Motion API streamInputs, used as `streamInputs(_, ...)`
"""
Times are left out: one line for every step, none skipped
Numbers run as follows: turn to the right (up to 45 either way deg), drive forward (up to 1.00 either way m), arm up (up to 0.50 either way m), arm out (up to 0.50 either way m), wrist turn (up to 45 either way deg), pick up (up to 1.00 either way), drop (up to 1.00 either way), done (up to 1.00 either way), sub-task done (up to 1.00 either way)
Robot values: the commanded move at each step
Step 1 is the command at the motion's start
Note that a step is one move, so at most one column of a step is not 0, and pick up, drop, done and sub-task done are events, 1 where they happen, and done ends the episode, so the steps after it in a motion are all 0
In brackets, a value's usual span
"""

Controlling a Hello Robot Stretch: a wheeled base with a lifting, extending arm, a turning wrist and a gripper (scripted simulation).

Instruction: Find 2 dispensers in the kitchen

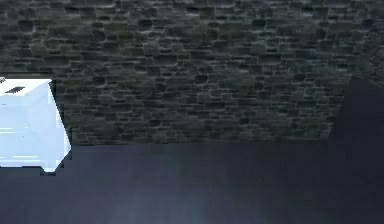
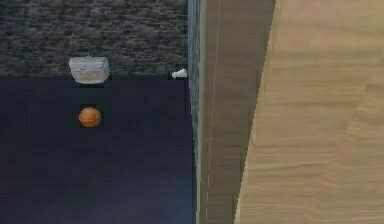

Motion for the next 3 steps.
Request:
streamInputs(0.0, 0.3, 0.0, 0.0, 0.0, 0.0, 0.0, 0.0, 0.0)
streamInputs(45.0, 0.0, 0.0, 0.0, 0.0, 0.0, 0.0, 0.0, 0.0)
streamInputs(36.0, 0.0, 0.0, 0.0, 0.0, 0.0, 0.0, 0.0, 0.0)
